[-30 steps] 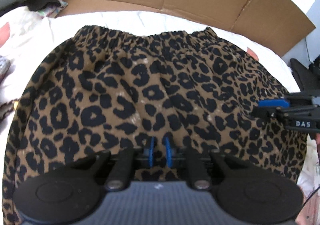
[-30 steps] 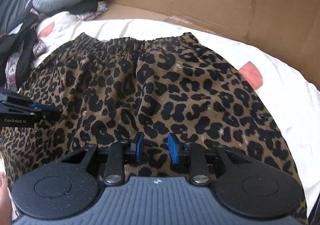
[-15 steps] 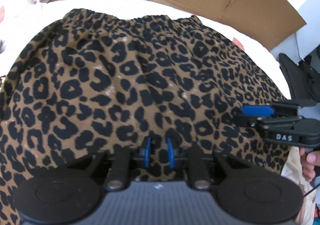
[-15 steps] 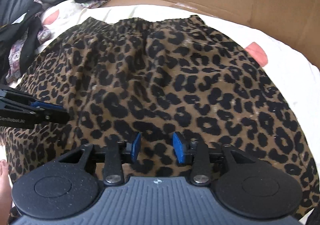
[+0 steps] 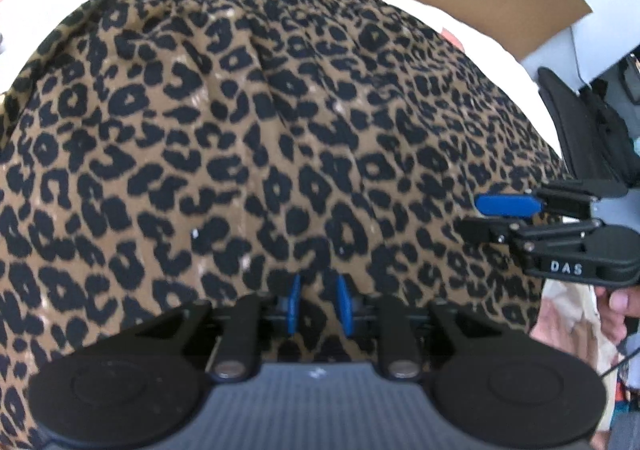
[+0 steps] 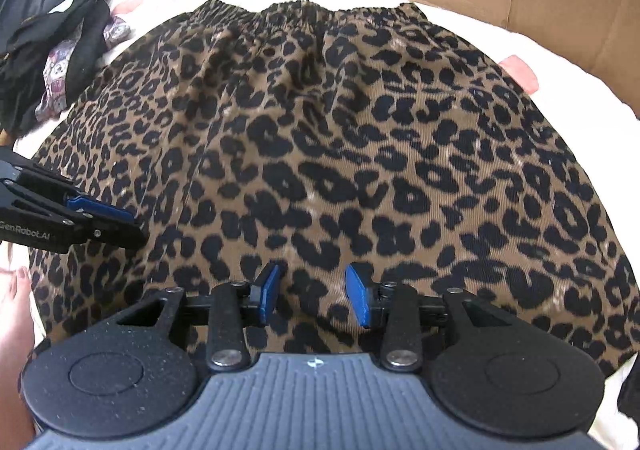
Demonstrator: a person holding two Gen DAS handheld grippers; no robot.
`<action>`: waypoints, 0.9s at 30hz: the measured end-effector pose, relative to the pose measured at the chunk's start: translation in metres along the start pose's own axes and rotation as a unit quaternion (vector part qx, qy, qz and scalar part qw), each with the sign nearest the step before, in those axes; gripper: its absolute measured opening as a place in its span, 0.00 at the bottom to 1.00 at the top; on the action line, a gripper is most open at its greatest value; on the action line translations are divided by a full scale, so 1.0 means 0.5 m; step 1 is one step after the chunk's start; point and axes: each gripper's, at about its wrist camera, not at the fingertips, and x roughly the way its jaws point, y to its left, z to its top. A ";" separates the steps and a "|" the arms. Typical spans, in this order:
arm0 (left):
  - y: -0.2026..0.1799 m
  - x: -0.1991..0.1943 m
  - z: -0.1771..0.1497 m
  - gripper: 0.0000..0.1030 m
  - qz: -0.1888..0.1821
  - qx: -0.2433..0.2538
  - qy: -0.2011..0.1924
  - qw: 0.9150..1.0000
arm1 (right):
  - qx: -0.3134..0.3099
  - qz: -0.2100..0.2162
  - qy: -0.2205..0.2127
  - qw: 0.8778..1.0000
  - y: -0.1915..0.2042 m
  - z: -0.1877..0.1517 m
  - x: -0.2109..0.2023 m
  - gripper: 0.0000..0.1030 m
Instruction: Fold clothes
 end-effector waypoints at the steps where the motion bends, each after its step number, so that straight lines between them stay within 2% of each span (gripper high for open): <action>1: -0.002 -0.001 -0.004 0.24 -0.002 0.002 0.003 1.000 | 0.002 0.001 0.003 1.000 -0.001 -0.004 -0.002 0.41; 5: -0.010 0.000 -0.016 0.30 -0.011 0.011 0.015 1.000 | 0.010 0.010 0.026 1.000 0.000 -0.021 -0.004 0.42; 10: -0.013 -0.001 -0.028 0.32 -0.024 0.017 0.036 0.999 | 0.014 0.020 0.050 0.998 0.005 -0.051 -0.013 0.51; 19: -0.001 -0.023 -0.052 0.32 -0.041 0.040 0.075 0.996 | 0.004 0.034 0.070 0.997 0.007 -0.065 -0.033 0.51; 23: 0.020 -0.041 -0.061 0.35 -0.060 0.038 0.103 0.992 | -0.036 0.037 0.049 0.997 0.020 -0.050 -0.050 0.51; 25: 0.036 -0.059 -0.061 0.35 -0.053 0.034 0.105 0.992 | -0.042 0.033 0.041 0.998 0.020 -0.037 -0.049 0.51; 27: 0.055 -0.085 -0.056 0.35 -0.038 0.027 0.091 0.995 | -0.043 0.028 0.037 0.998 0.019 -0.029 -0.045 0.51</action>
